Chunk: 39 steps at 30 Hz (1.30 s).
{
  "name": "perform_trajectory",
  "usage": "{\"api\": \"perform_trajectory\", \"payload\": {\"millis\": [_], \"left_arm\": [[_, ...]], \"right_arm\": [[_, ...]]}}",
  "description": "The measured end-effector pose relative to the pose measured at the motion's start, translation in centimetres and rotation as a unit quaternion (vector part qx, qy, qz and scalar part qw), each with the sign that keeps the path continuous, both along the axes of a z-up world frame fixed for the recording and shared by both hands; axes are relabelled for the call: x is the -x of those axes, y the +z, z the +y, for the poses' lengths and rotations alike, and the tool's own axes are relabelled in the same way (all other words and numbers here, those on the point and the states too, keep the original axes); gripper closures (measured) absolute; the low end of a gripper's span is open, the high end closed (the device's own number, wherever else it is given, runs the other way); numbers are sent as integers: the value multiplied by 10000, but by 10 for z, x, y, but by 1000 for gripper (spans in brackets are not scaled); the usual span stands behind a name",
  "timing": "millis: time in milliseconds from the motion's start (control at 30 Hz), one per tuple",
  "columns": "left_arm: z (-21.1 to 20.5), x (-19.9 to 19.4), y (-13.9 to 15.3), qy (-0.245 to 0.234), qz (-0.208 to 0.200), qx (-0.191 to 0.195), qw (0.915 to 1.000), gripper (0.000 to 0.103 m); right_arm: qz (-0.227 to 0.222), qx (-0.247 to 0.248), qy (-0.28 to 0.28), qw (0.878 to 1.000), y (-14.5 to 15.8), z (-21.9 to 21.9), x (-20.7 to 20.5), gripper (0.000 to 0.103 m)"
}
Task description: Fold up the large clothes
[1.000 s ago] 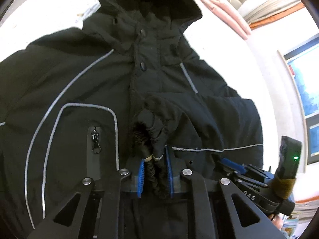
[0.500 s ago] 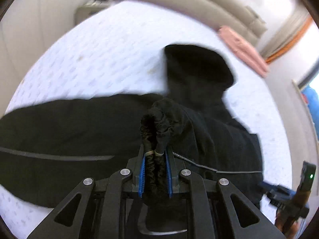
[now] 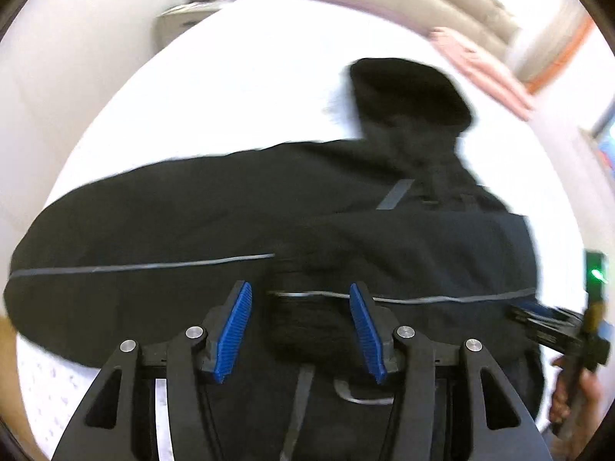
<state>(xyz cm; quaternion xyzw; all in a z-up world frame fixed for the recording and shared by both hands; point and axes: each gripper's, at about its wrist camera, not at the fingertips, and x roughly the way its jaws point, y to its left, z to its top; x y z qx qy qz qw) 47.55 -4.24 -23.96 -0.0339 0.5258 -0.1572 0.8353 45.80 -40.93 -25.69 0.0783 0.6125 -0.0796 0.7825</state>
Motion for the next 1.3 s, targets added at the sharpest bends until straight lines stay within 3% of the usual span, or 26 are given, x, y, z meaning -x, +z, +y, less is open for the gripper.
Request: {"api": "perform_trajectory", "payload": {"millis": [100, 167, 300, 433, 567, 667, 767, 867, 900, 1067, 1167, 1233, 1300], "left_arm": [[-34, 2, -5, -634, 134, 207, 9977, 45], [-53, -2, -29, -853, 323, 28, 9958, 45], [-60, -16, -90, -798, 895, -198, 9926, 48], [-48, -17, -82, -741, 845, 61, 9936, 48], [4, -4, -48, -333, 723, 717, 9942, 48], [63, 9, -25, 376, 549, 721, 9952, 47], [128, 16, -21, 1315, 584, 550, 9881, 46], [205, 26, -29, 2291, 732, 435, 9697, 46], [230, 30, -33, 2647, 753, 513, 9600, 46], [335, 49, -58, 4160, 808, 1197, 8978, 46], [374, 56, -76, 4736, 839, 1309, 8669, 42], [388, 52, -93, 4936, 934, 1502, 8515, 39], [400, 49, -105, 5033, 992, 1681, 8418, 39]], "right_arm": [[-102, -466, 214, 9986, 6, 26, -1, 56], [30, -412, 354, 9985, -3, 43, -2, 56], [561, -300, 294, 9975, -37, 60, -6, 56], [507, -240, 335, 9979, -36, 61, -4, 55], [576, -176, 432, 9972, -37, 68, -6, 55], [647, -202, 425, 9968, -37, 68, -7, 54], [704, -191, 443, 9964, -47, 76, -32, 54], [760, -124, 495, 9958, -52, 78, -42, 53], [773, -96, 515, 9956, -55, 83, -48, 53], [810, 27, 620, 9948, -53, 90, -55, 53], [828, 109, 649, 9944, -55, 98, -55, 52], [832, 157, 659, 9942, -64, 111, -53, 52], [841, 195, 668, 9940, -64, 116, -52, 52]]}}
